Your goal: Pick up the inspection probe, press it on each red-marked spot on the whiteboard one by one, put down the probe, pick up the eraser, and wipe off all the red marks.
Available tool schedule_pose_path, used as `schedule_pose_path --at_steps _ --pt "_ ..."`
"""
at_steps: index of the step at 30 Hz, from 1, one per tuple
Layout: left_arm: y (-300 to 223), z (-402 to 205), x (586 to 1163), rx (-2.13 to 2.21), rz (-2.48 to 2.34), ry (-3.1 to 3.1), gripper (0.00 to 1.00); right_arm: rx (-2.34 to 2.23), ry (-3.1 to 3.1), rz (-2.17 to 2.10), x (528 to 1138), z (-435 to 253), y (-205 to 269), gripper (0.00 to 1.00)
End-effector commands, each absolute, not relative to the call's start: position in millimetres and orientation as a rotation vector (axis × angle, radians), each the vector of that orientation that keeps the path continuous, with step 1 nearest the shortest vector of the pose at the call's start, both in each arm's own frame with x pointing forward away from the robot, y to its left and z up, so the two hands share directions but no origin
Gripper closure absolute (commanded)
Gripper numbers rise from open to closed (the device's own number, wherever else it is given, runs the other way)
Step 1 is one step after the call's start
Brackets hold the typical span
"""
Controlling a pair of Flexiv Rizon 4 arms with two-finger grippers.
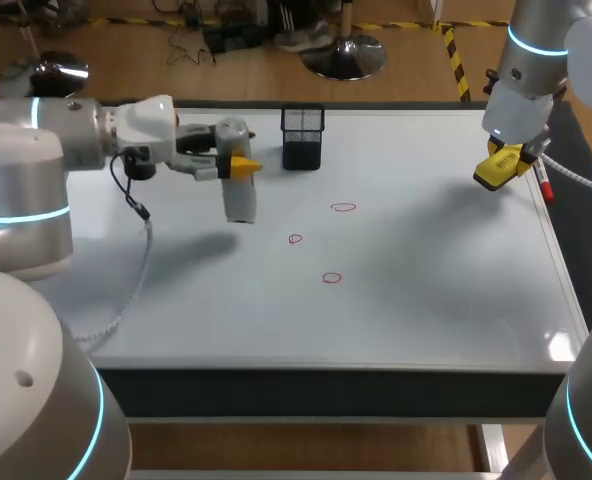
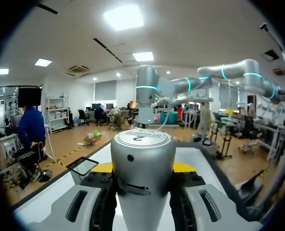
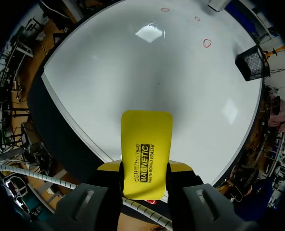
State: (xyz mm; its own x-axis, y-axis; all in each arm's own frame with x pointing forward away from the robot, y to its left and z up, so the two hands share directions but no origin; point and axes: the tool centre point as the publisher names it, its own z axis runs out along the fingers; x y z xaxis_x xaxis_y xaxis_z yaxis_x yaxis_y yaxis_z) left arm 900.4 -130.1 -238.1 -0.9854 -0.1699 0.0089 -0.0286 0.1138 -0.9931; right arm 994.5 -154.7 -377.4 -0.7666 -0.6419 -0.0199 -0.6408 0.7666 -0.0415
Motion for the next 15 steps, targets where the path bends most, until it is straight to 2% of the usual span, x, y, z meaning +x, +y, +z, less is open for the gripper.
schedule_pose_path --at_steps 1,15 --pt "-144 -252 902 -0.169 -2.036 2.292 1.0 -1.064 2.922 -0.054 995 -377 -155 1.0" --pt "-185 -270 896 -0.056 -2.095 2.346 1.0 -1.064 2.922 -0.054 995 -377 -155 1.0"
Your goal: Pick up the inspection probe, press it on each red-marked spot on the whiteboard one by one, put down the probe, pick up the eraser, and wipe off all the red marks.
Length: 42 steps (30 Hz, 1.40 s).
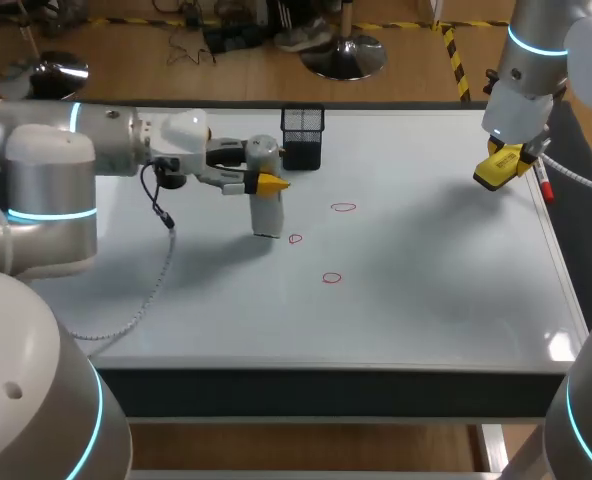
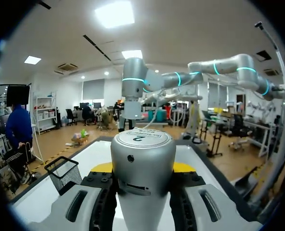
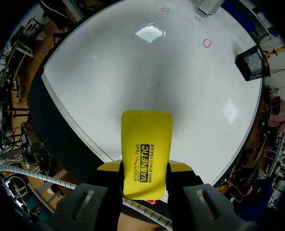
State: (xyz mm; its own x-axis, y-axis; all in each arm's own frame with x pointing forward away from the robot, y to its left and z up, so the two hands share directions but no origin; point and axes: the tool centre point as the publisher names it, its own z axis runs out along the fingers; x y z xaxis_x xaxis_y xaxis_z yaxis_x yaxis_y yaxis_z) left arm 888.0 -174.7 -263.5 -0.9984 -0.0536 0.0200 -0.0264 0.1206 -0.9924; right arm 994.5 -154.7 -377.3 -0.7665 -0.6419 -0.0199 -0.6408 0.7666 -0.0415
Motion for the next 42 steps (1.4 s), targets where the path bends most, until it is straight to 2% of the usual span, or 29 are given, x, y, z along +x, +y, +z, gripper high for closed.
schedule_pose_path --at_steps 1,20,42 --pt "-187 -271 896 -0.052 -2.098 2.346 1.0 -1.064 2.922 -0.054 995 -377 -155 1.0" --pt "-215 -276 886 0.029 -2.167 2.359 1.0 -1.064 2.922 -0.054 995 -377 -155 1.0" --pt "-219 -285 887 0.045 -2.137 2.402 1.0 -1.064 2.922 -0.054 995 -377 -155 1.0"
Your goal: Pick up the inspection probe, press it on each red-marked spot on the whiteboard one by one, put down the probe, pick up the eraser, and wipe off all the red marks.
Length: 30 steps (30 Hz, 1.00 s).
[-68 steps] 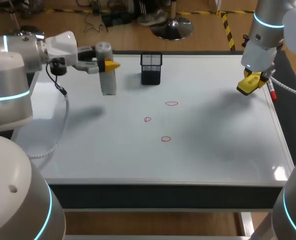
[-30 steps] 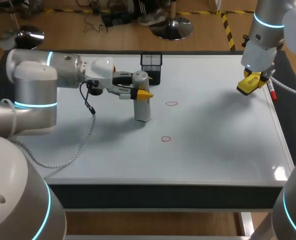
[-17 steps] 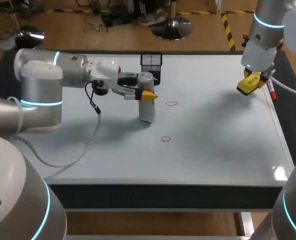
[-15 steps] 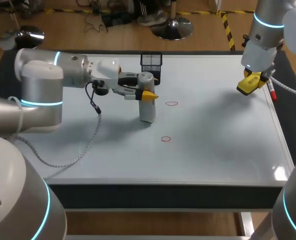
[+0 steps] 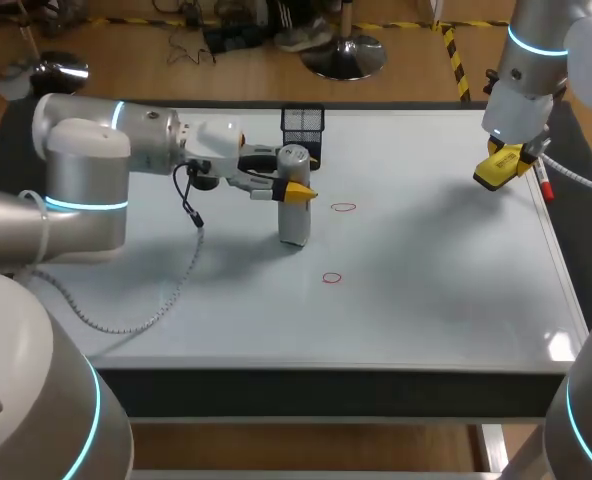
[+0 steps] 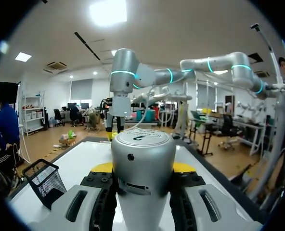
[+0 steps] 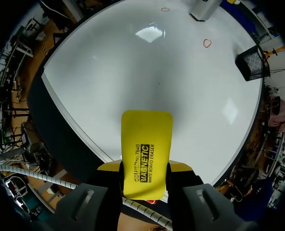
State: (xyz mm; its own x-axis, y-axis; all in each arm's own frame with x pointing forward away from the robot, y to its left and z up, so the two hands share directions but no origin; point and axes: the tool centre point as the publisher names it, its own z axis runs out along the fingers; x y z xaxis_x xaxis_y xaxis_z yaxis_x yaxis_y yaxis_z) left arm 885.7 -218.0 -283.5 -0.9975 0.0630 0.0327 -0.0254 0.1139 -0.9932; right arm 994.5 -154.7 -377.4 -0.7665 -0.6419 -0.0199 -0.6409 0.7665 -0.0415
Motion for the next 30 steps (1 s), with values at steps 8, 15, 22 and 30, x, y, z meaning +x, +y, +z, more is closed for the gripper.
schedule_pose_path --at_steps 8,15,22,30 --pt "-218.3 -285.4 887.7 -0.045 2.034 -2.296 1.0 -1.064 2.922 -0.054 994.7 -376.6 -155.3 1.0" --pt "-217.4 -287.5 888.1 -0.046 2.024 -2.299 1.0 -1.064 2.922 -0.054 994.7 -376.6 -155.3 1.0" --pt "-217.4 -287.9 888.3 -0.05 2.015 -2.305 1.0 -1.064 2.922 -0.054 994.7 -376.6 -155.3 1.0" --pt "-217.7 -288.2 888.7 -0.045 2.012 -2.312 1.0 -1.064 2.922 -0.054 994.7 -376.6 -155.3 1.0"
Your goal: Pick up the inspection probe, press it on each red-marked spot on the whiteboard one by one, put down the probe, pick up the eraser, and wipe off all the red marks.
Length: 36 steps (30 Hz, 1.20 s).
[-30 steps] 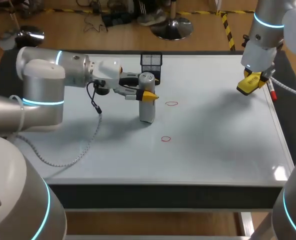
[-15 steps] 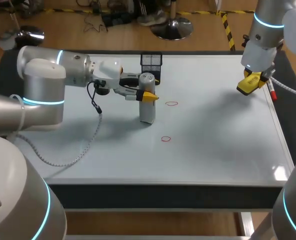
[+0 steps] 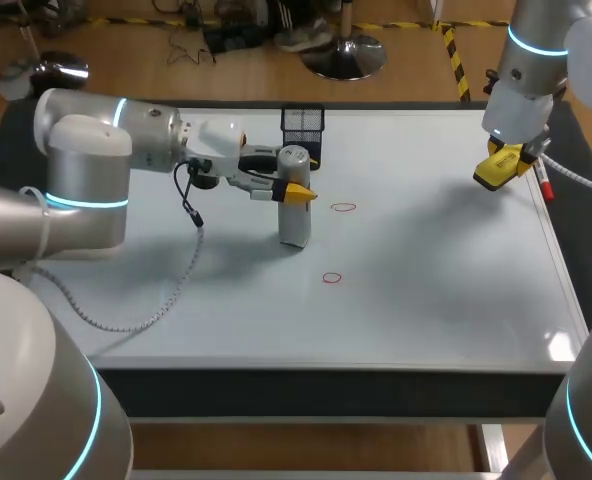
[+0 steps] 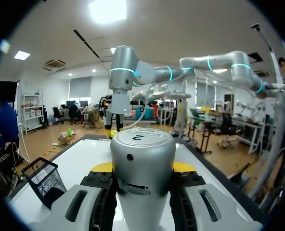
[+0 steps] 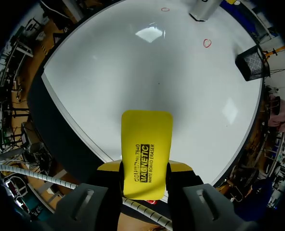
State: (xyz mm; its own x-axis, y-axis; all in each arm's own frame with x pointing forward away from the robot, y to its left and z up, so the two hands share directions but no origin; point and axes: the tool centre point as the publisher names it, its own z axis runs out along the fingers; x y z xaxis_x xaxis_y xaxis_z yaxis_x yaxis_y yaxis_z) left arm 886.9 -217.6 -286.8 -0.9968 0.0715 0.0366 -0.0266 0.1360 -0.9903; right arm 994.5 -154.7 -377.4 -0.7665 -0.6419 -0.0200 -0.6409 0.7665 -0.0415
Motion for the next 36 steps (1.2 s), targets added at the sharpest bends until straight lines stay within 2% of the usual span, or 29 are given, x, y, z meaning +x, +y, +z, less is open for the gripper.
schedule_pose_path --at_steps 1,14,36 --pt "-218 -288 889 -0.045 2.012 -2.312 1.0 -1.064 2.922 -0.054 995 -377 -155 1.0" --pt "-191 -272 891 0.074 2.091 -2.365 1.0 -1.064 2.922 -0.054 995 -377 -155 1.0" --pt "-63 -245 875 0.474 2.202 -2.566 1.0 -1.064 2.922 -0.054 995 -377 -155 1.0"
